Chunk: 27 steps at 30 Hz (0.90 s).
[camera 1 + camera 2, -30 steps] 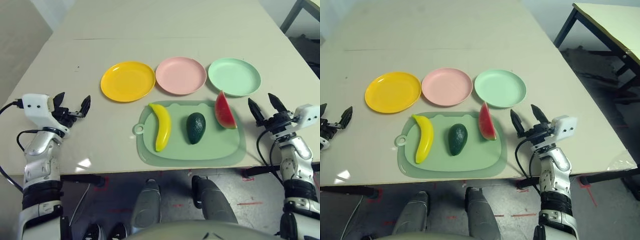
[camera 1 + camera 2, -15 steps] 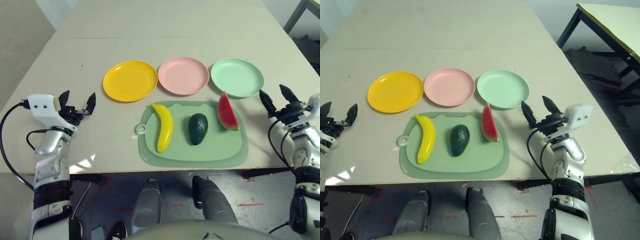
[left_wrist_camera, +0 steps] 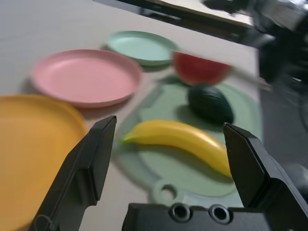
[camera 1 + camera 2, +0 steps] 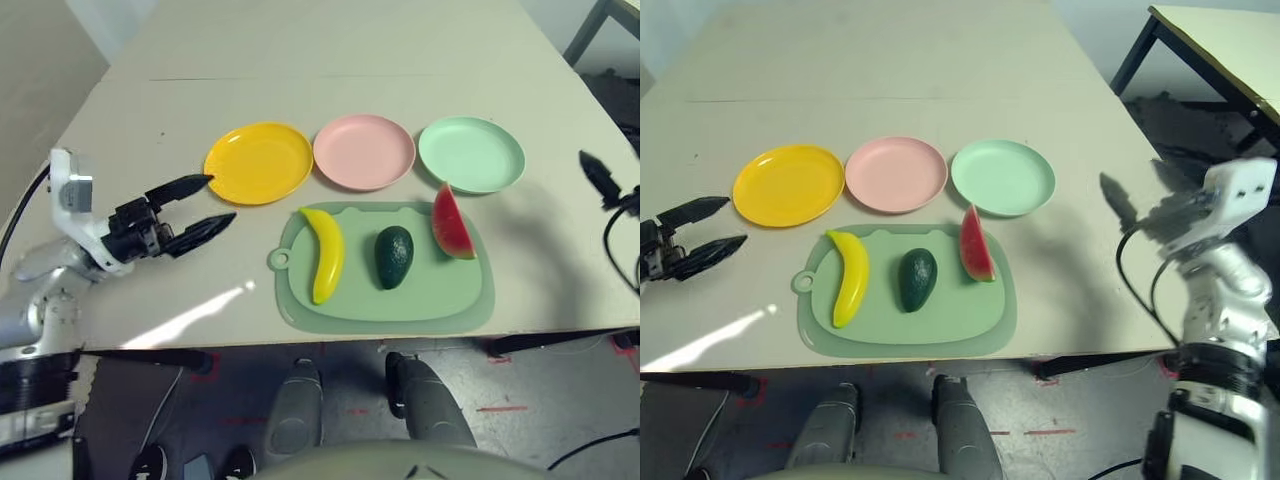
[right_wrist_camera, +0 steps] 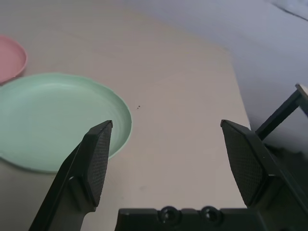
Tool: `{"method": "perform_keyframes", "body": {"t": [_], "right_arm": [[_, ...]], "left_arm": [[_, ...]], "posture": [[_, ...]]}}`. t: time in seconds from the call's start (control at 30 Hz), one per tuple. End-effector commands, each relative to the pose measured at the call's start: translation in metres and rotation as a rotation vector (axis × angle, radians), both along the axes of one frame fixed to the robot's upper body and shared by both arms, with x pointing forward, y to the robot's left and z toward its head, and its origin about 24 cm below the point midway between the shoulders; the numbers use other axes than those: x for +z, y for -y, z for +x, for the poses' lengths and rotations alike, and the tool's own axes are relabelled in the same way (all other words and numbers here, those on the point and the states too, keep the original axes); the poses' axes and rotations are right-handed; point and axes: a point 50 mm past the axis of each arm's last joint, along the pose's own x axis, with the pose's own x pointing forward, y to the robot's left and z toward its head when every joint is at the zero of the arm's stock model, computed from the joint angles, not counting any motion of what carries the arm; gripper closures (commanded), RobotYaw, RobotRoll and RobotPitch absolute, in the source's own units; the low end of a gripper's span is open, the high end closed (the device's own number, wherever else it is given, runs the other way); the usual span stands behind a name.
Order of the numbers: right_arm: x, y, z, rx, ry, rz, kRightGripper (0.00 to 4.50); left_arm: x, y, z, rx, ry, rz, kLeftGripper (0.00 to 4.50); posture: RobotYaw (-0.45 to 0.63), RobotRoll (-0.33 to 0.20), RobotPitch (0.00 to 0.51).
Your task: Place the fruits into color-matched plates.
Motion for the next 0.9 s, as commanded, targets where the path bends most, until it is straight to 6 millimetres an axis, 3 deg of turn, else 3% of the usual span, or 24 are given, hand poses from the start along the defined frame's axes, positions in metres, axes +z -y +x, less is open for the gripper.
{"method": "perform_keyframes", "body": {"t": [0.03, 0.17, 0.27, 0.33, 0.53, 0.67, 0.9], "right_arm": [[-0.001, -0.025, 0.002, 0.120, -0.118, -0.177, 0.02], [0.011, -0.057, -0.004, 0.378, -0.205, -0.545, 0.02], [0.036, -0.078, 0.000, 0.522, -0.170, -1.019, 0.02], [0.052, -0.094, 0.004, 0.620, -0.120, -1.194, 0.02], [0.073, -0.134, 0.012, 0.859, -0.001, -1.382, 0.02], [0.063, -0.149, 0.015, 1.023, 0.019, -1.478, 0.02], [0.052, -0.164, 0.027, 1.120, 0.043, -1.558, 0.02]], "left_arm": [[-0.001, 0.011, -0.002, -0.123, 0.040, 0.077, 0.00], [-0.011, 0.020, -0.003, -0.174, 0.041, 0.096, 0.00], [-0.016, 0.024, -0.001, -0.177, 0.045, 0.105, 0.00], [-0.018, 0.025, 0.001, -0.170, 0.044, 0.100, 0.00], [-0.021, 0.023, 0.002, -0.150, 0.049, 0.095, 0.00], [-0.024, 0.024, 0.001, -0.142, 0.047, 0.090, 0.00], [-0.025, 0.028, 0.000, -0.144, 0.050, 0.100, 0.00]], "posture": [[-0.11, 0.000, 0.198], [-0.12, 0.000, 0.199], [-0.13, 0.000, 0.203], [-0.13, 0.000, 0.201], [-0.12, 0.000, 0.196], [-0.11, 0.000, 0.203], [-0.10, 0.000, 0.215]]}}
